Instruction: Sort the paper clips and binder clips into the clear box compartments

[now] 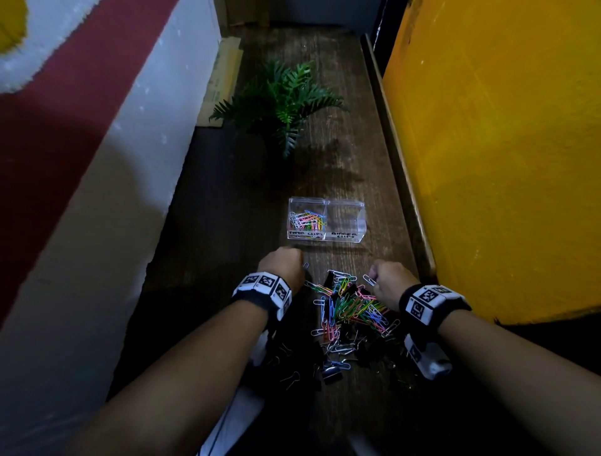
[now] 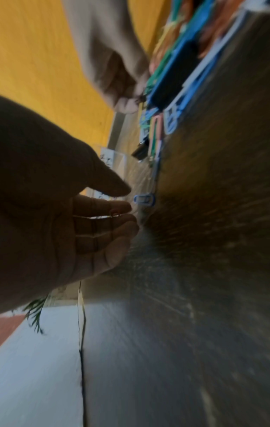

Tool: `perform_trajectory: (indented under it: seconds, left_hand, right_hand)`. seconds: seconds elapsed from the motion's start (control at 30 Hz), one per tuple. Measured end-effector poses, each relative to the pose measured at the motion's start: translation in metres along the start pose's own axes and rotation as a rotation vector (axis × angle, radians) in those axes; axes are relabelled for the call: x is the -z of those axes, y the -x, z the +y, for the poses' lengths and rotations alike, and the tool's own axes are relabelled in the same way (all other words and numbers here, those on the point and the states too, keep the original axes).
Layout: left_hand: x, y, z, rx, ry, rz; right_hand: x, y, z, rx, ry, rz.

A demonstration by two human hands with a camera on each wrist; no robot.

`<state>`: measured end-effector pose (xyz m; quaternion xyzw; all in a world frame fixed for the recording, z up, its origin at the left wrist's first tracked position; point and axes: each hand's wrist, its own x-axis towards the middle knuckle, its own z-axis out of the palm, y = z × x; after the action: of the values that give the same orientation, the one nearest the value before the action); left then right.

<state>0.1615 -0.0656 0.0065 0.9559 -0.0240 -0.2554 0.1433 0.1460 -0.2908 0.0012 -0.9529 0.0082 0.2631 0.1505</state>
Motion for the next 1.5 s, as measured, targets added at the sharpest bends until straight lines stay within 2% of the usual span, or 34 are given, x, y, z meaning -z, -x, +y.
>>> perform_trajectory:
  seconds: [0.13,0.33,0.43,0.57,0.8,0.9,1.0,1.27,1.5]
  left_hand:
    - [-0.011,-0.002,0.004,-0.007,-0.053,-0.013]
    - [-0.015,-0.004,-0.001,0.094,0.005,-0.076]
    - [-0.016,-0.002,-0.003,0.114,0.015,-0.085]
    - [-0.019,0.001,-0.005,0.126,0.028,-0.078]
    - [-0.021,0.006,-0.008,0.122,0.037,-0.088]
    - [-0.020,0.009,-0.011,0.113,0.063,-0.096]
    - [-0.017,0.013,-0.012,0.085,0.106,-0.039]
    - [0.010,0.010,-0.003,-0.036,0.287,0.229]
    - [0.045,-0.025,-0.004,-0.023,0.320,0.355]
  right_hand:
    - [-0.003,-0.001,0.002,0.019,-0.010,0.013]
    - [-0.003,-0.005,-0.004,0.021,0.060,0.011]
    - [0.000,-0.009,-0.011,0.076,0.043,0.040]
    - [0.007,-0.011,-0.028,0.220,-0.009,0.114]
    - [0.014,-0.019,-0.050,0.346,0.366,0.093]
    - [0.009,-0.019,-0.056,0.319,0.486,0.054]
    - [0.007,-0.021,-0.059,0.283,0.503,0.043]
    - [0.010,-0.020,-0.062,0.243,0.391,-0.037]
    - [0.013,-0.015,-0.053,0.193,-0.034,0.077]
